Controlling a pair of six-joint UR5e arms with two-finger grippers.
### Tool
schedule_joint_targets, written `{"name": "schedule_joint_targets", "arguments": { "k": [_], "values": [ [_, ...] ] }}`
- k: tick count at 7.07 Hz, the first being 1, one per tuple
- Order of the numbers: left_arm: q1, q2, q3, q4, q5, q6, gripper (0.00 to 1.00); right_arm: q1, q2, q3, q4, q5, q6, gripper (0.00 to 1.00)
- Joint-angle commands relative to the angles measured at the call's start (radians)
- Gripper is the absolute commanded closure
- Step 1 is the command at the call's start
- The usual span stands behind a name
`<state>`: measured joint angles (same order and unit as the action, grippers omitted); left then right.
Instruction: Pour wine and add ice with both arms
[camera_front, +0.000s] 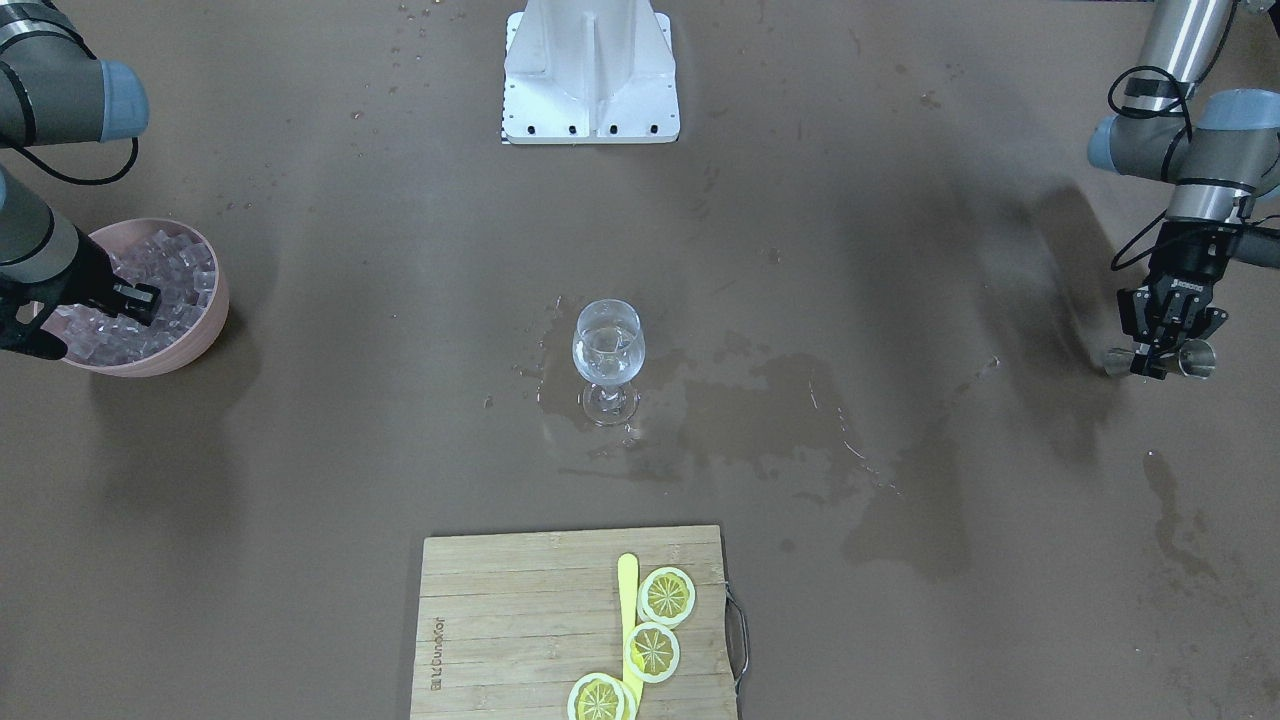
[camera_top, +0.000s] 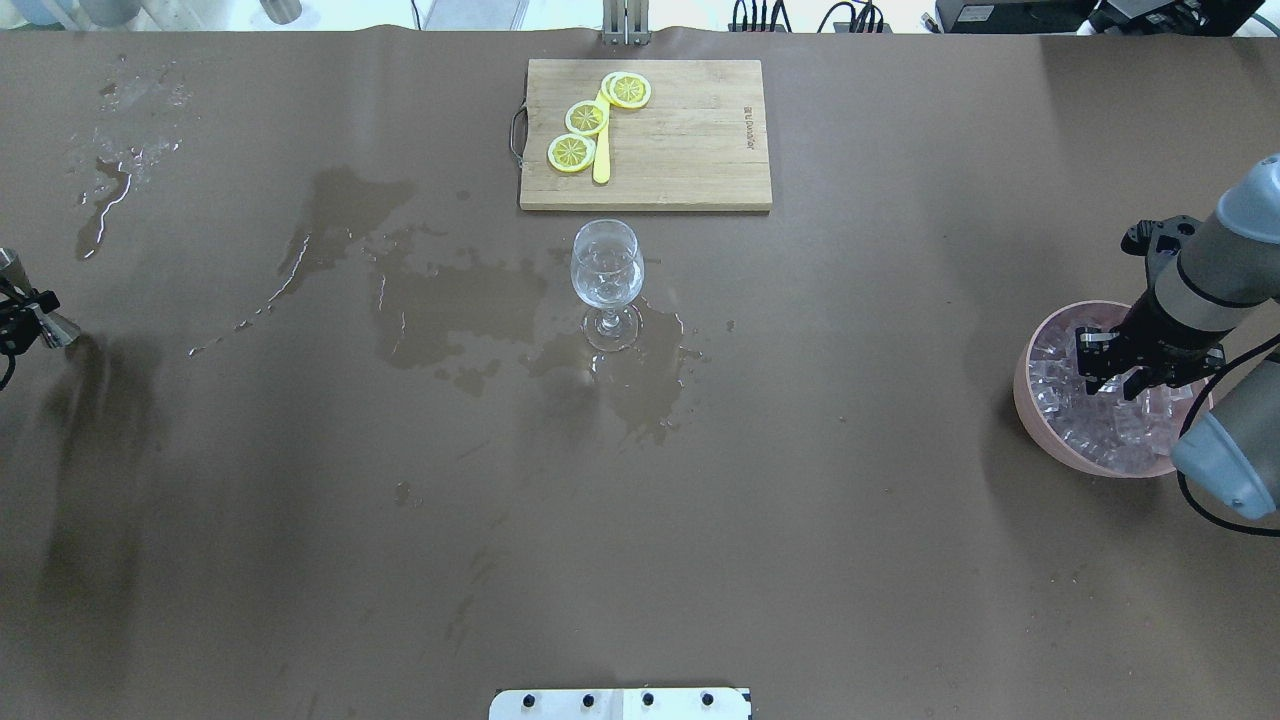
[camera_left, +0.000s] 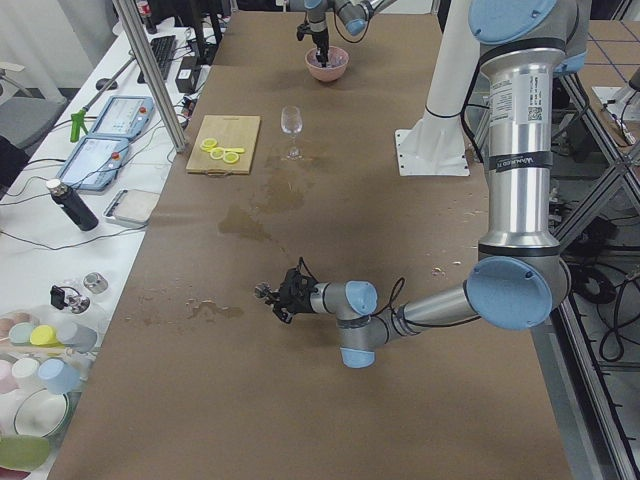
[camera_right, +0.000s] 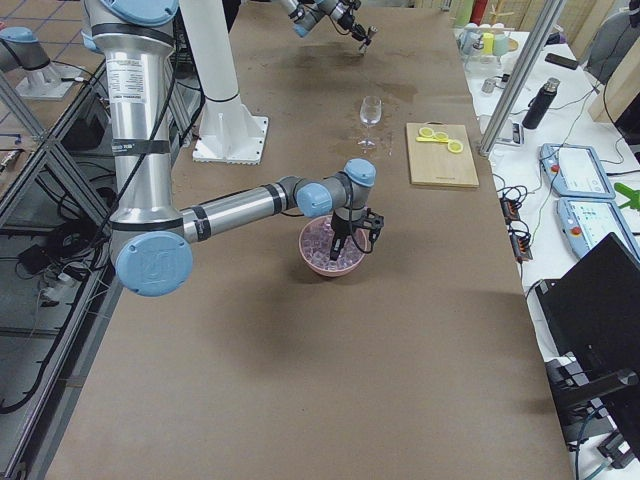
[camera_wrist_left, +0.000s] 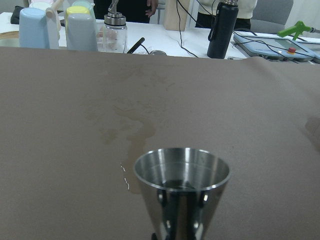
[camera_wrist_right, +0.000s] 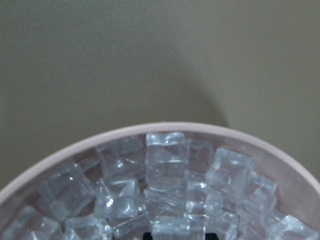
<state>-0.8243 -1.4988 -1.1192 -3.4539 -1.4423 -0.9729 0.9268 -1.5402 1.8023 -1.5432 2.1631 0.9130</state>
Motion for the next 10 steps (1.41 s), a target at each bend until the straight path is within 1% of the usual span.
{"name": "schedule_joint_targets", "arguments": {
  "k": [1, 2, 3, 4, 5, 6, 8, 9, 10],
  "values": [
    [0.001, -0.009, -0.08, 0.015, -0.009, 0.005, 1.0, -0.002, 0.0, -0.004, 0.0, -0.002, 0.001, 0.69],
    [0.001, -0.047, -0.096, 0.016, -0.023, 0.005, 1.0, -0.002, 0.0, -0.006, 0.0, -0.005, 0.006, 0.7],
    [0.001, -0.09, -0.112, 0.044, -0.027, 0.005, 1.0, -0.002, 0.002, -0.003, 0.0, -0.005, 0.007, 0.71],
    [0.001, -0.13, -0.152, 0.105, -0.03, 0.005, 1.0, 0.0, 0.003, 0.005, 0.0, -0.003, 0.018, 0.71],
    [0.001, -0.176, -0.198, 0.186, -0.058, 0.003, 1.0, 0.001, 0.003, 0.011, 0.002, -0.003, 0.021, 0.71],
    [0.001, -0.214, -0.27, 0.287, -0.059, 0.003, 1.0, 0.009, 0.003, 0.031, 0.0, -0.005, 0.023, 0.71],
    [0.001, -0.268, -0.452, 0.549, -0.064, -0.003, 1.0, 0.035, 0.0, 0.095, -0.005, -0.002, 0.024, 0.73],
    [0.001, -0.277, -0.508, 0.609, -0.063, -0.006, 1.0, 0.049, 0.0, 0.103, -0.006, 0.001, 0.023, 0.77],
    [0.01, -0.294, -0.525, 0.654, -0.053, -0.006, 1.0, 0.062, 0.002, 0.11, -0.009, 0.003, 0.023, 0.77]
  ]
}}
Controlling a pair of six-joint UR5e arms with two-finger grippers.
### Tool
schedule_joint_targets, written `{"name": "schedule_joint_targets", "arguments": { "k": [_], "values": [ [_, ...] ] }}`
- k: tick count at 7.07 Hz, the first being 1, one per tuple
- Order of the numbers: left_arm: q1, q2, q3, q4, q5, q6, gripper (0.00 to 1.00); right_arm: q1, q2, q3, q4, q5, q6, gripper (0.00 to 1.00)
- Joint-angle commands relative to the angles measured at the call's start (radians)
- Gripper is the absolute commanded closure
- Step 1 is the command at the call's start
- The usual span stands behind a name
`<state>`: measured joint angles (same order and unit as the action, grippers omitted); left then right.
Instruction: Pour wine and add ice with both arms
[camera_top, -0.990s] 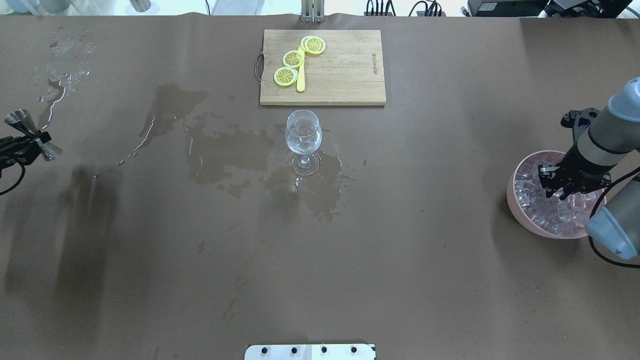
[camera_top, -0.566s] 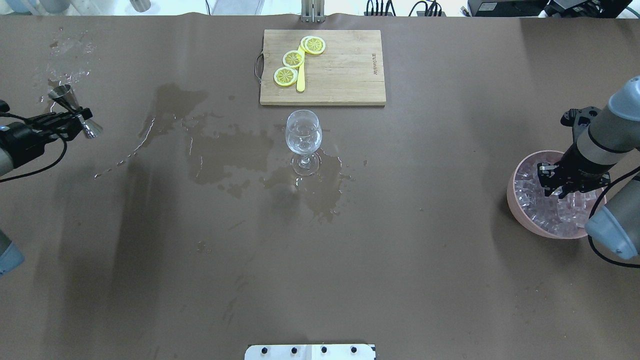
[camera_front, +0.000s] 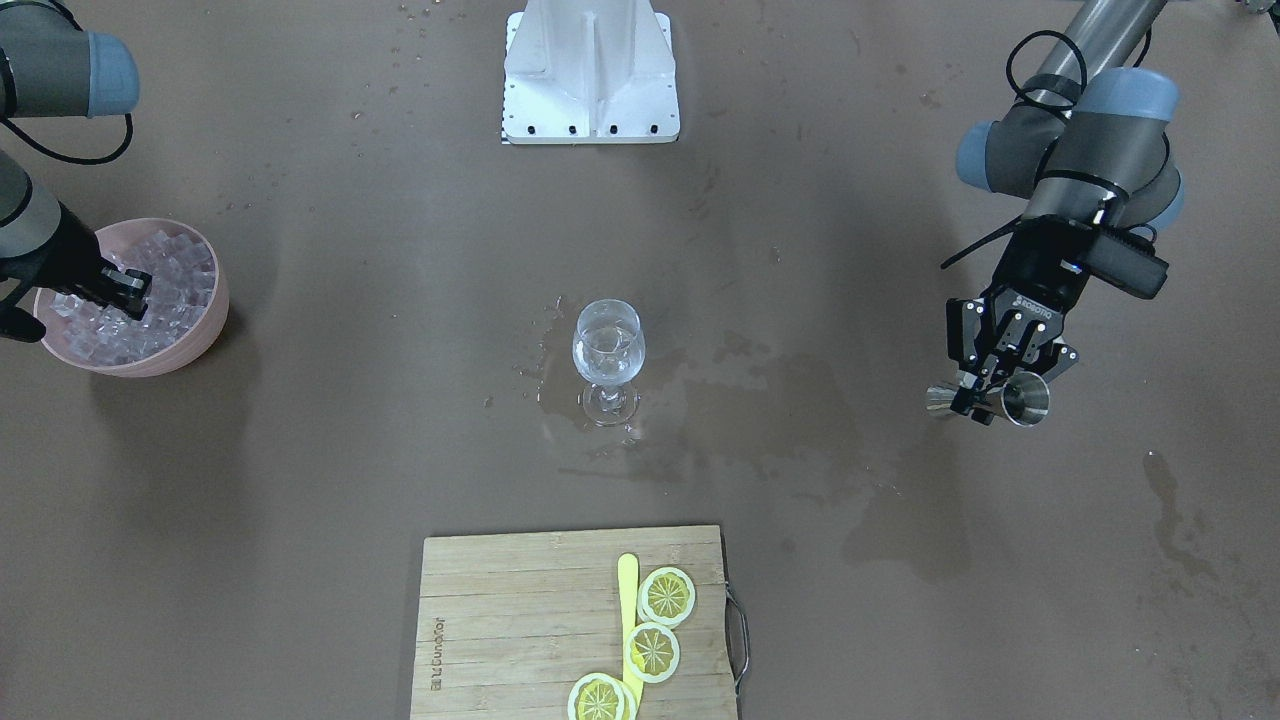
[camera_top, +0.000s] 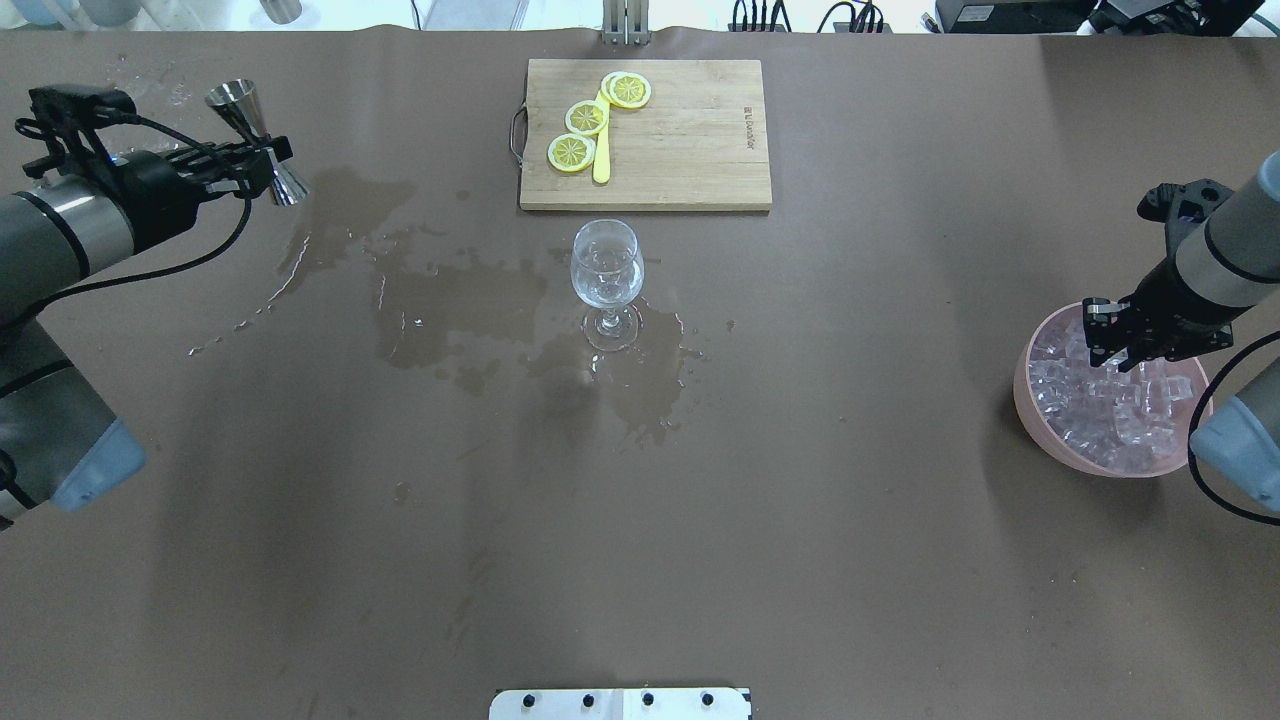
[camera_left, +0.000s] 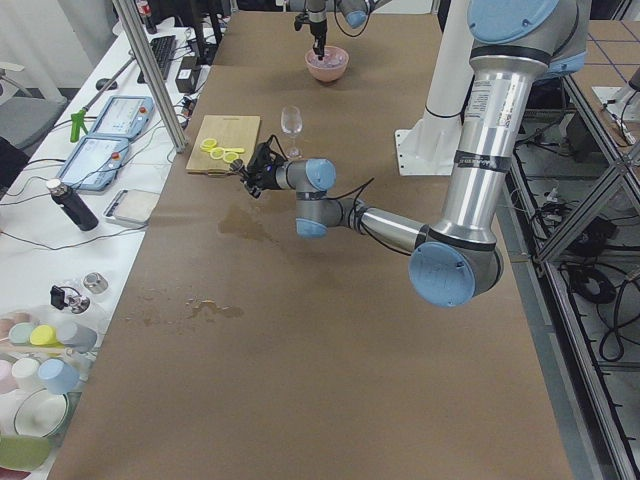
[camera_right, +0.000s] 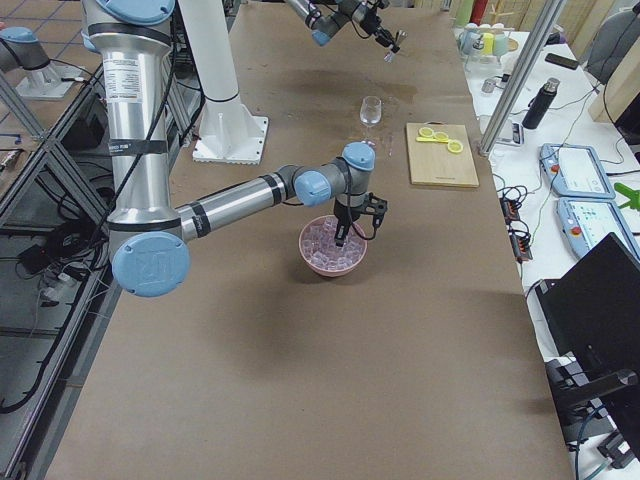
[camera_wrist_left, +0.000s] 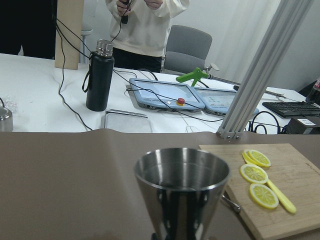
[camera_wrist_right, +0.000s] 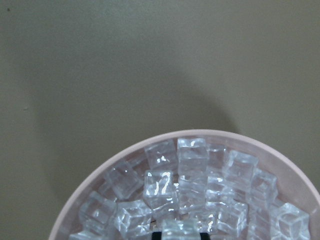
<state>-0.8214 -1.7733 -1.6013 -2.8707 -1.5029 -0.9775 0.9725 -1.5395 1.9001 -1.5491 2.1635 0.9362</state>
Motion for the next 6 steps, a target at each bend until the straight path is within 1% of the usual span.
{"name": "schedule_joint_targets", "arguments": {
  "k": [1, 2, 3, 4, 5, 6],
  "values": [
    [0.033, -0.038, -0.046, 0.099, 0.029, 0.008, 1.0, 0.034, 0.002, 0.017, -0.002, 0.001, -0.005, 0.8],
    [0.115, -0.049, -0.046, 0.097, 0.134, 0.014, 1.0, 0.044, 0.004, 0.039, -0.002, 0.002, -0.008, 0.8],
    [0.155, -0.096, -0.042, 0.109, 0.174, 0.114, 1.0, 0.063, 0.013, 0.05, -0.002, 0.006, -0.01, 0.8],
    [0.186, -0.125, -0.048, 0.148, 0.234, 0.258, 1.0, 0.081, 0.018, 0.054, -0.002, 0.012, -0.014, 0.8],
    [0.212, -0.158, -0.051, 0.16, 0.246, 0.334, 1.0, 0.109, 0.031, 0.054, -0.003, 0.016, -0.016, 0.8],
    [0.215, -0.196, -0.055, 0.215, 0.253, 0.395, 1.0, 0.124, 0.05, 0.054, -0.003, 0.028, -0.014, 0.8]
  ]
}}
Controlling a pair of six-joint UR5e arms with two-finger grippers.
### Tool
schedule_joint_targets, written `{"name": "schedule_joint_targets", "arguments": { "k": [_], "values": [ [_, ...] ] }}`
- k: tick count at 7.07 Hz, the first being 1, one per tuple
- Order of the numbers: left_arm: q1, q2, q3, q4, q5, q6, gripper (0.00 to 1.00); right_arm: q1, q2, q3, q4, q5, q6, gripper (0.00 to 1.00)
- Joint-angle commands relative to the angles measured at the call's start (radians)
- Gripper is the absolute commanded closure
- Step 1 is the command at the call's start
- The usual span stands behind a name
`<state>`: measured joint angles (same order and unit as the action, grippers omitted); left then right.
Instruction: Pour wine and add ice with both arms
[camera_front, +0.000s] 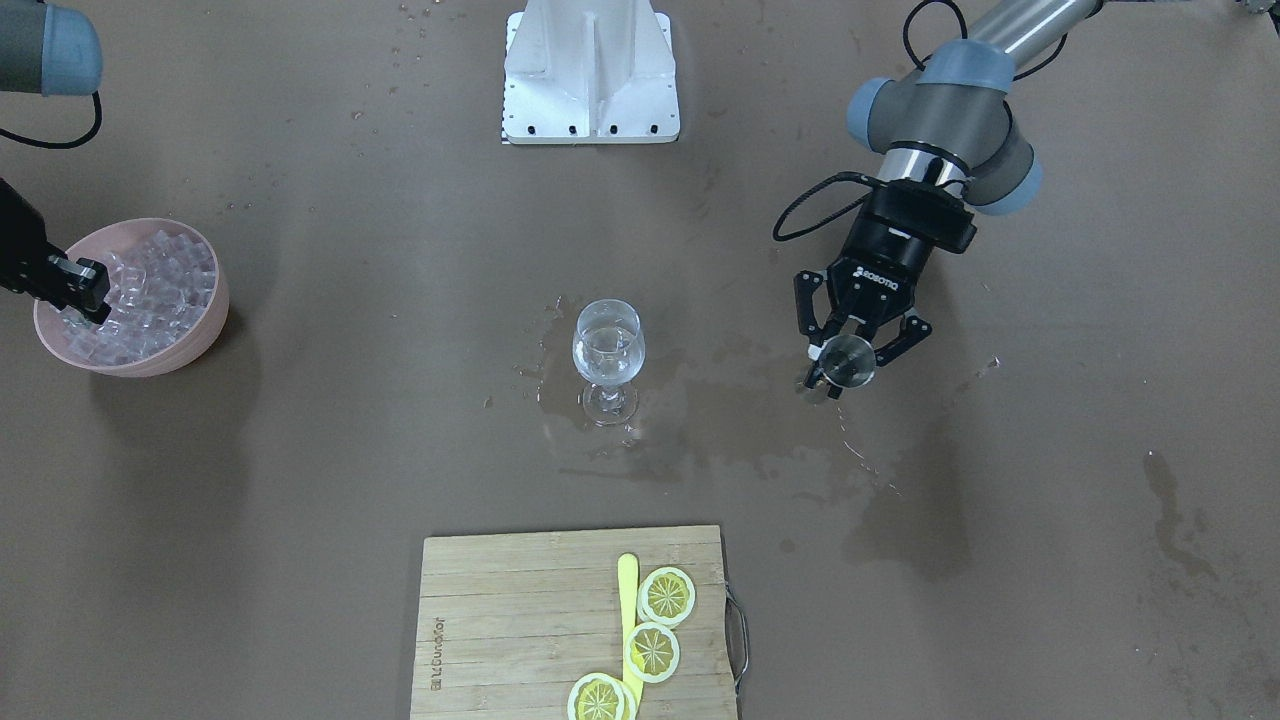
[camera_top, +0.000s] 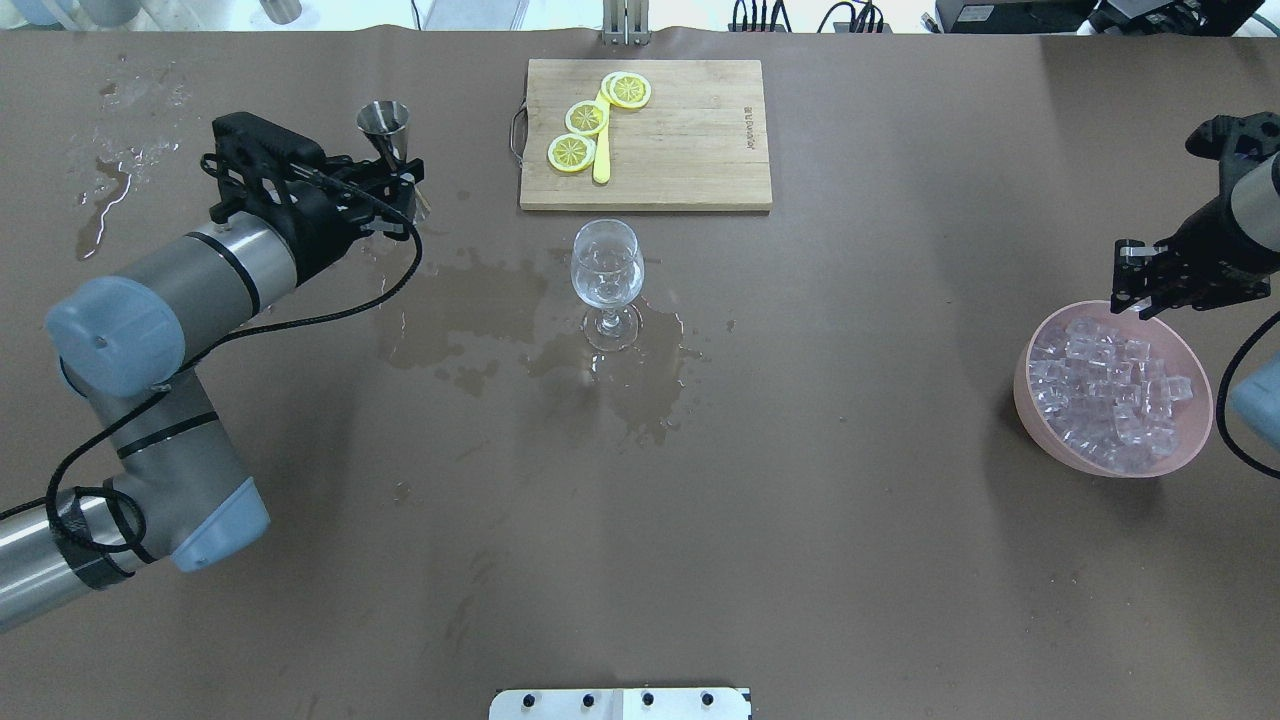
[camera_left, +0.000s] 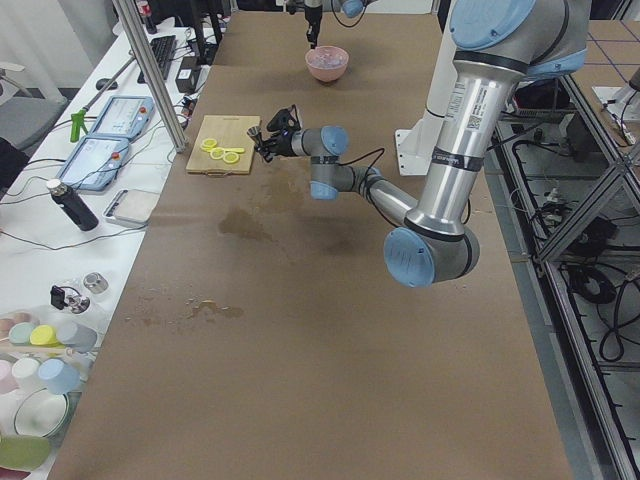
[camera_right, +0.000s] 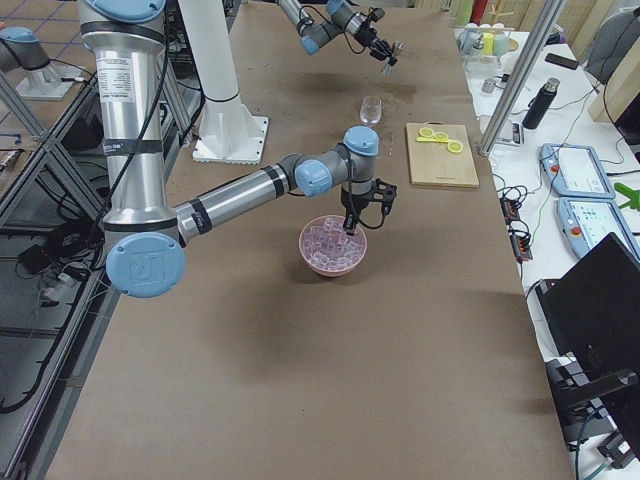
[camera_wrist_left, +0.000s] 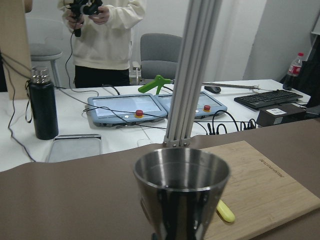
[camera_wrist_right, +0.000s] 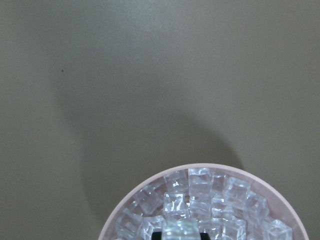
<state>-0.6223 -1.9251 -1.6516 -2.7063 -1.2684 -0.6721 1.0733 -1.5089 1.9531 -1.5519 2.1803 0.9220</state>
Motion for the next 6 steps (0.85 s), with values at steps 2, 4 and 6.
{"name": "schedule_joint_targets", "arguments": {
  "k": [2, 4, 6],
  "values": [
    [0.029, -0.084, -0.005, 0.094, 0.037, 0.234, 1.0, 0.051, 0.045, 0.001, -0.004, 0.024, 0.0, 0.8],
    [0.039, -0.103, -0.026, 0.15, 0.084, 0.401, 1.0, 0.057, 0.055, 0.012, -0.005, 0.024, 0.0, 0.8],
    [0.111, -0.118, -0.039, 0.178, 0.183, 0.593, 1.0, 0.062, 0.064, 0.026, -0.017, 0.024, 0.0, 0.81]
  ]
}}
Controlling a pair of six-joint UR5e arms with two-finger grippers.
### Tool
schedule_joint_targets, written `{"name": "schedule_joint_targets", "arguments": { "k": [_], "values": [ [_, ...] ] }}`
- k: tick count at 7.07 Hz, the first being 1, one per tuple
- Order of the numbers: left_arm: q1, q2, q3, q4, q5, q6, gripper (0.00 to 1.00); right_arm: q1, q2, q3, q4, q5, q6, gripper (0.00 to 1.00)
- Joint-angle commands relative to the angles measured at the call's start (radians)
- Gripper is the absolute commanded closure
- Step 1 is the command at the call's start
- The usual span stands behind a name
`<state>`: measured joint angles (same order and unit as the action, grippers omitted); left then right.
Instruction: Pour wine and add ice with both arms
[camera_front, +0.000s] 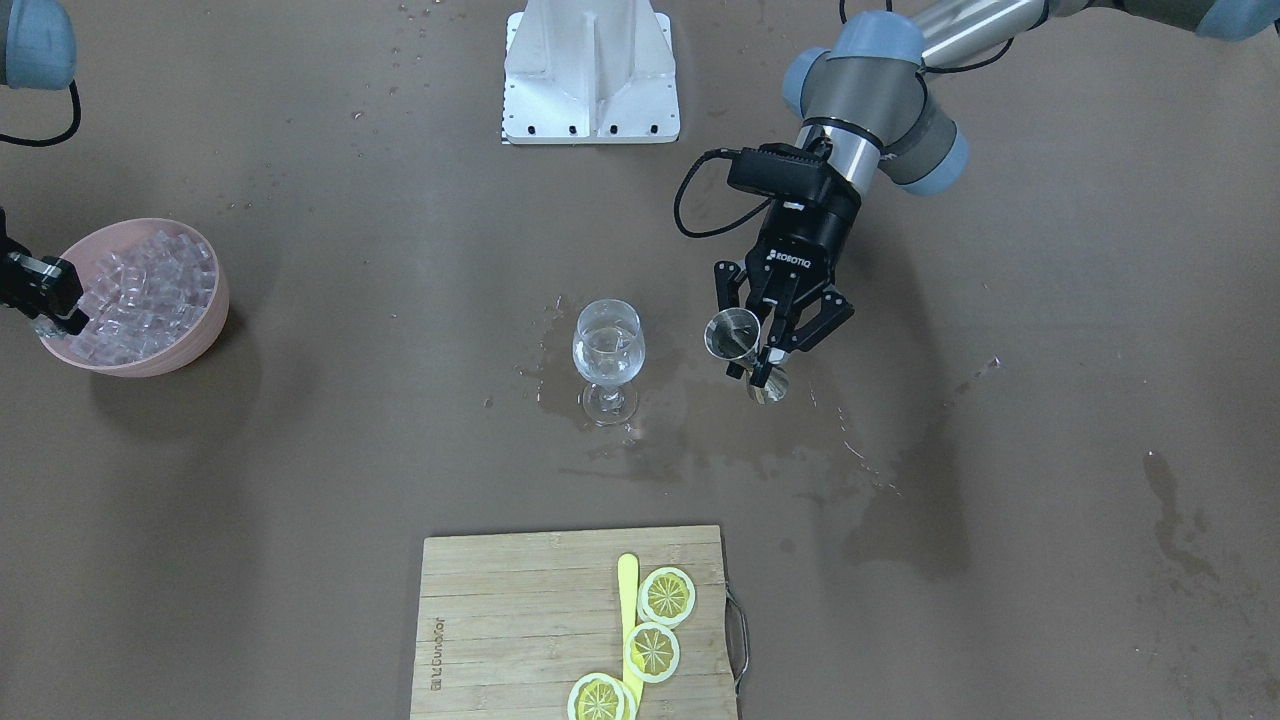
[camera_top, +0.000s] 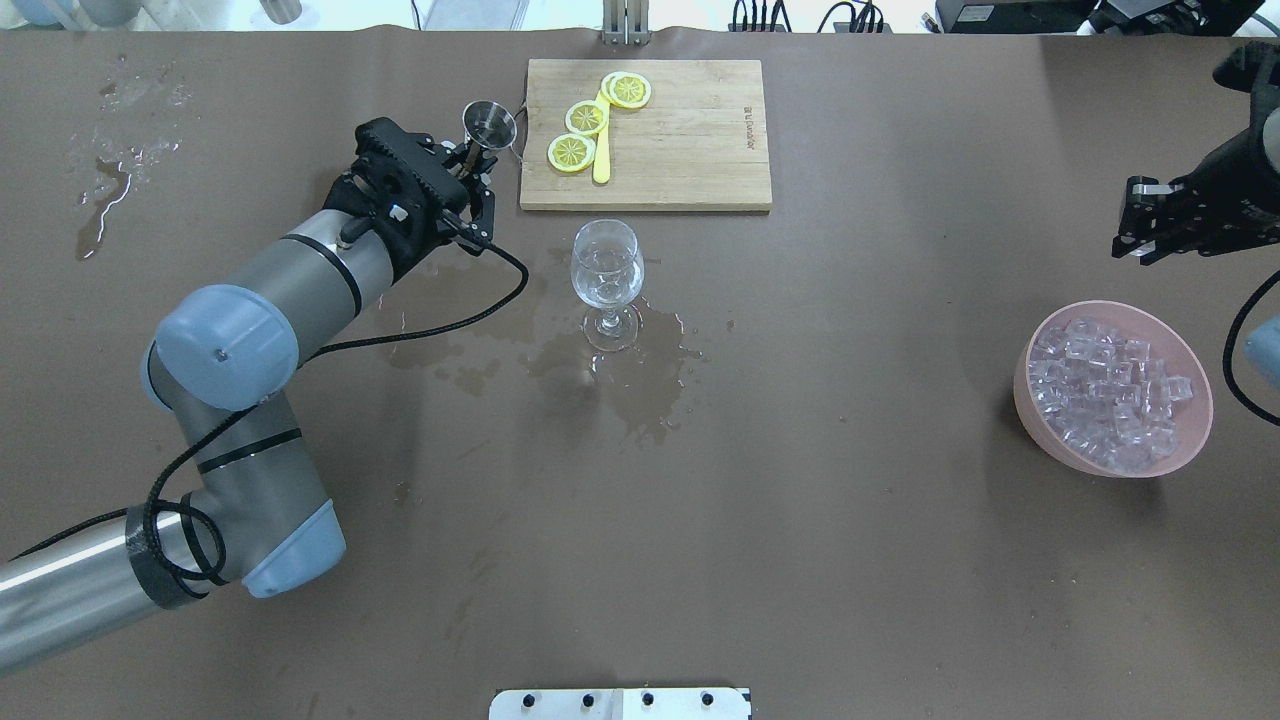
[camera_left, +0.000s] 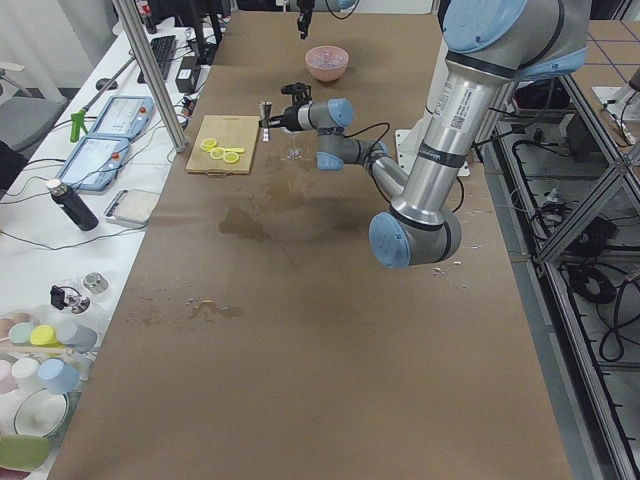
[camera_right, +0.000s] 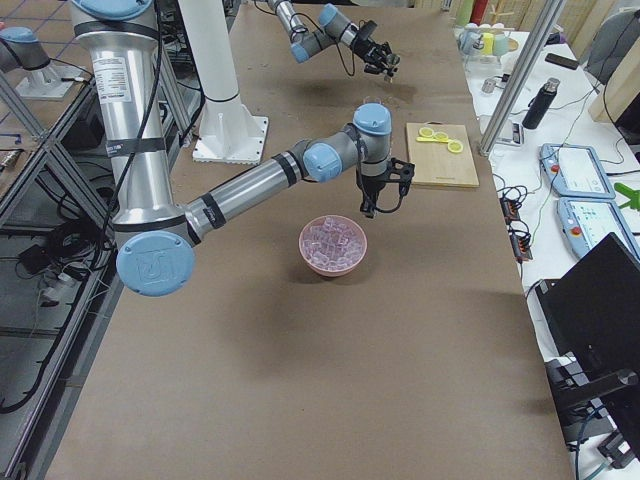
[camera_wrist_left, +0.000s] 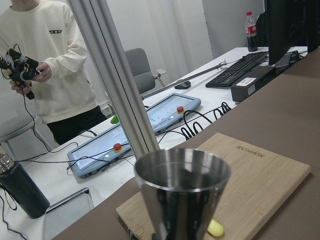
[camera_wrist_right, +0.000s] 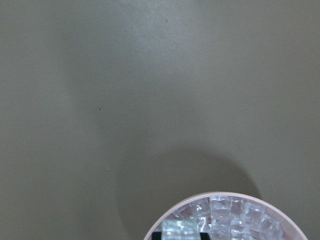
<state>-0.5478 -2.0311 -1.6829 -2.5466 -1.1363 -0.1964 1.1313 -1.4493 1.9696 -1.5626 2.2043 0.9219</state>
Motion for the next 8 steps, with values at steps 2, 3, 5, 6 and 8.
{"name": "schedule_joint_targets", "arguments": {
  "k": [2, 3, 5, 6, 8],
  "values": [
    [0.071, -0.023, -0.017, 0.057, 0.081, 0.231, 1.0, 0.008, 0.003, 0.023, -0.007, 0.0, 0.0, 0.81],
    [0.112, -0.024, -0.017, 0.057, 0.151, 0.305, 1.0, 0.008, 0.001, 0.026, -0.01, 0.0, 0.002, 0.81],
    [0.138, -0.021, -0.014, 0.057, 0.188, 0.394, 1.0, 0.027, 0.007, 0.046, -0.068, 0.0, 0.0, 0.81],
    [0.143, -0.03, -0.014, 0.057, 0.191, 0.499, 1.0, 0.033, 0.009, 0.049, -0.071, -0.001, 0.002, 0.82],
    [0.144, -0.05, -0.011, 0.083, 0.199, 0.576, 1.0, 0.042, 0.009, 0.057, -0.088, -0.008, 0.0, 0.82]
  ]
}}
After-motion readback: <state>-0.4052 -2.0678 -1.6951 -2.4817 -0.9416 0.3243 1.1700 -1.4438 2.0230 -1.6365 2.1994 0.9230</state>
